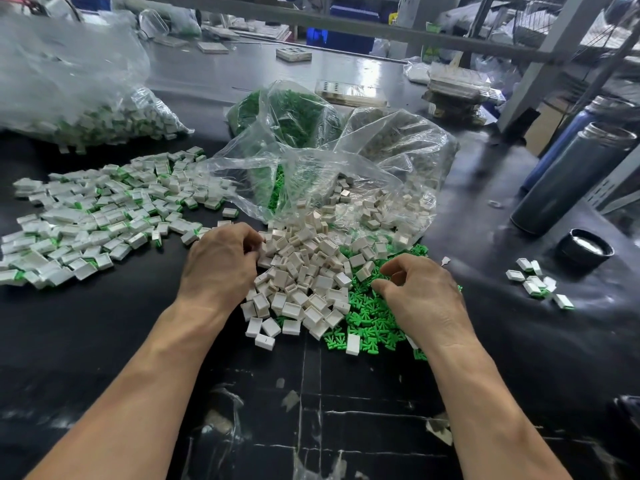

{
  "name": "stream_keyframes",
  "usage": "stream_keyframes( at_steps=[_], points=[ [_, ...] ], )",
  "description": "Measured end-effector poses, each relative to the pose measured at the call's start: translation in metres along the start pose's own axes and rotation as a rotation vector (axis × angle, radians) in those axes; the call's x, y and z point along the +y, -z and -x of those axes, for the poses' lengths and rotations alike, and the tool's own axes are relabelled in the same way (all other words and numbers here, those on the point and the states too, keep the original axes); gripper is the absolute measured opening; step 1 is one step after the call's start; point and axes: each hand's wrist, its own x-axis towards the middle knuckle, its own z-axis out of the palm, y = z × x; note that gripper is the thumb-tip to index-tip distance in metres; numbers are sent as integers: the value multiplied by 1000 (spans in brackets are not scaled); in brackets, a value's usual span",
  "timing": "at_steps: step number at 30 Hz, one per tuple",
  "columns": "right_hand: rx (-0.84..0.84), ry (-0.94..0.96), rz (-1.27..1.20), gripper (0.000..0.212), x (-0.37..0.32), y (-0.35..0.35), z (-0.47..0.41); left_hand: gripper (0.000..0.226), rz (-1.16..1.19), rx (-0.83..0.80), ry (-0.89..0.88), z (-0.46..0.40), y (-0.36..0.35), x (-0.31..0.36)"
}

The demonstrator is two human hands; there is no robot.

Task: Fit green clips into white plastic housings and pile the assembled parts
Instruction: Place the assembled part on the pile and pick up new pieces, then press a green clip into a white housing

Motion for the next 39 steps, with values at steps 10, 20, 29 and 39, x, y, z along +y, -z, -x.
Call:
stream_keyframes(
  at_steps=[10, 20, 29, 39],
  points=[
    [72, 7, 65, 17, -1, -14, -5, 26, 305, 47, -54, 6, 2, 15],
    [130, 54, -134, 15, -4, -9, 2, 25, 731, -82, -103, 19, 5, 37],
    [181, 109, -340, 7, -4, -9, 3, 24, 927, -186, -92, 25, 5, 49],
    [42, 142, -807, 18, -10, -20, 2, 26, 1157, -269, 32, 23, 5, 49]
  ],
)
